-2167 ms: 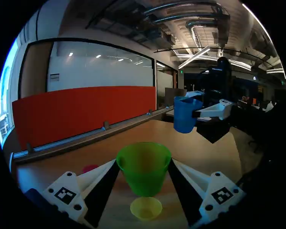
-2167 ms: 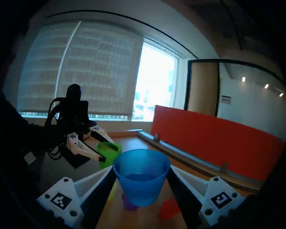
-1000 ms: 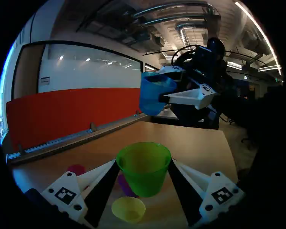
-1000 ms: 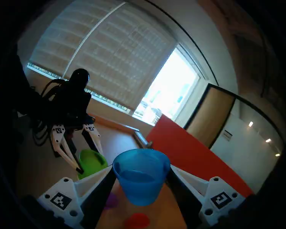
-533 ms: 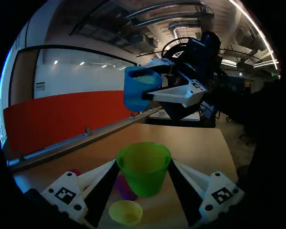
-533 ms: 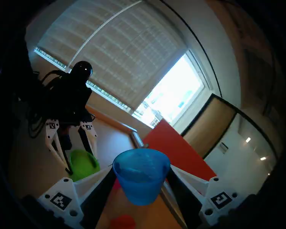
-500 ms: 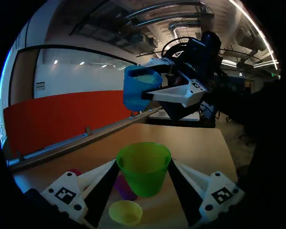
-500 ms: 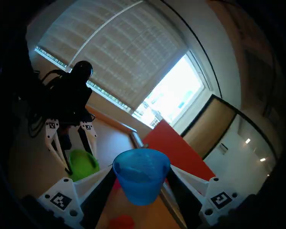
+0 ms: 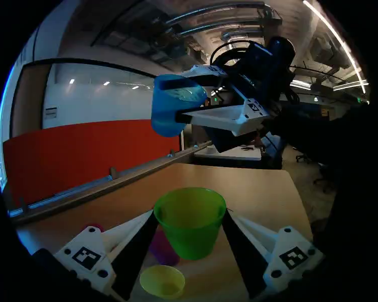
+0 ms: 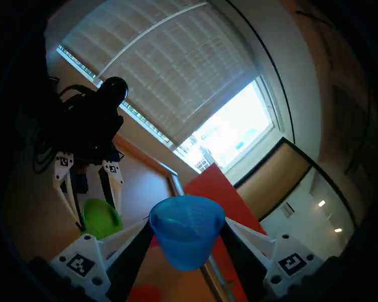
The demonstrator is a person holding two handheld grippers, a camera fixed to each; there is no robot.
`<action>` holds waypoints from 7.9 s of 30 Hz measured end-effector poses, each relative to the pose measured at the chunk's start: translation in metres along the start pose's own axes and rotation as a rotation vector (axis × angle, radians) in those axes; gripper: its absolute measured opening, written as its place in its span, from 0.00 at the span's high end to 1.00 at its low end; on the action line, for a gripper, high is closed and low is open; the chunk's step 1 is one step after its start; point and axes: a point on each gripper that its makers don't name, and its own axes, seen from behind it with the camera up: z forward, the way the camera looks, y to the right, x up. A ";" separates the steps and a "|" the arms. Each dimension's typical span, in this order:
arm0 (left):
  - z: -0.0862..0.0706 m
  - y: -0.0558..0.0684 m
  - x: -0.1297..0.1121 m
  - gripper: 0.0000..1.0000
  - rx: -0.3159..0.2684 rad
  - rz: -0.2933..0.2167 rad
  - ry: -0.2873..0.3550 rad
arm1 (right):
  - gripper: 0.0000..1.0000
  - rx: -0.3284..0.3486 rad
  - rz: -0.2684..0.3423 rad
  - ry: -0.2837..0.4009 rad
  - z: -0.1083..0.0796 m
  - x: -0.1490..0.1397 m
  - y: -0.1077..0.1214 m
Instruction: Pour water
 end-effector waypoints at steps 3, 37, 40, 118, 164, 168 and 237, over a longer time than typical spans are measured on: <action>0.001 0.003 0.000 0.13 -0.005 0.006 0.000 | 0.09 -0.005 -0.024 -0.002 0.002 0.001 0.002; 0.011 -0.001 0.014 0.13 -0.017 -0.010 0.030 | 0.10 -0.025 -0.248 -0.051 0.021 0.004 0.015; 0.012 -0.002 0.014 0.13 -0.016 -0.009 0.030 | 0.10 -0.028 -0.257 -0.052 0.022 0.004 0.017; 0.018 0.003 0.016 0.13 -0.018 0.003 0.030 | 0.10 -0.085 -0.526 -0.064 0.030 0.014 0.028; 0.020 -0.003 0.017 0.13 -0.009 0.004 0.034 | 0.10 -0.089 -0.694 -0.061 0.032 0.020 0.027; 0.019 -0.004 0.017 0.13 -0.006 0.003 0.035 | 0.10 -0.091 -0.700 -0.059 0.031 0.022 0.027; 0.017 -0.008 0.021 0.13 0.021 0.016 0.024 | 0.10 -0.023 0.476 0.014 -0.001 0.000 0.008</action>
